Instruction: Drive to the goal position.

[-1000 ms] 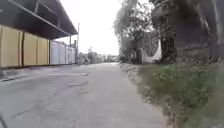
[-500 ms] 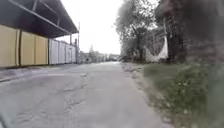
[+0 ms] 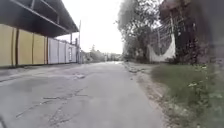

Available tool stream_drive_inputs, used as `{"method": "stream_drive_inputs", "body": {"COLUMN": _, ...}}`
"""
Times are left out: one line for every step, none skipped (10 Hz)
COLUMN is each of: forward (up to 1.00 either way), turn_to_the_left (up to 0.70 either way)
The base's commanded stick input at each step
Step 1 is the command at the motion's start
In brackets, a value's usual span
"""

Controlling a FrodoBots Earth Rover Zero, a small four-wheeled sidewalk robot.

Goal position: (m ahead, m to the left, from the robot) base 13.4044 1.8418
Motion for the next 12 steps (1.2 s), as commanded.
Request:
{"method": "stream_drive_inputs", "body": {"forward": 1.0, "turn_to_the_left": 0.0}}
{"method": "stream_drive_inputs", "body": {"forward": 1.0, "turn_to_the_left": 0.0}}
{"method": "stream_drive_inputs", "body": {"forward": 1.0, "turn_to_the_left": -0.09}}
{"method": "stream_drive_inputs", "body": {"forward": 1.0, "turn_to_the_left": -0.4}}
{"method": "stream_drive_inputs", "body": {"forward": 1.0, "turn_to_the_left": -0.4}}
{"method": "stream_drive_inputs", "body": {"forward": 1.0, "turn_to_the_left": -0.4}}
{"method": "stream_drive_inputs", "body": {"forward": 1.0, "turn_to_the_left": -0.29}}
{"method": "stream_drive_inputs", "body": {"forward": 1.0, "turn_to_the_left": 0.0}}
{"method": "stream_drive_inputs", "body": {"forward": 1.0, "turn_to_the_left": 0.0}}
{"method": "stream_drive_inputs", "body": {"forward": 1.0, "turn_to_the_left": 0.0}}
{"method": "stream_drive_inputs", "body": {"forward": 1.0, "turn_to_the_left": 0.0}}
{"method": "stream_drive_inputs", "body": {"forward": 1.0, "turn_to_the_left": 0.0}}
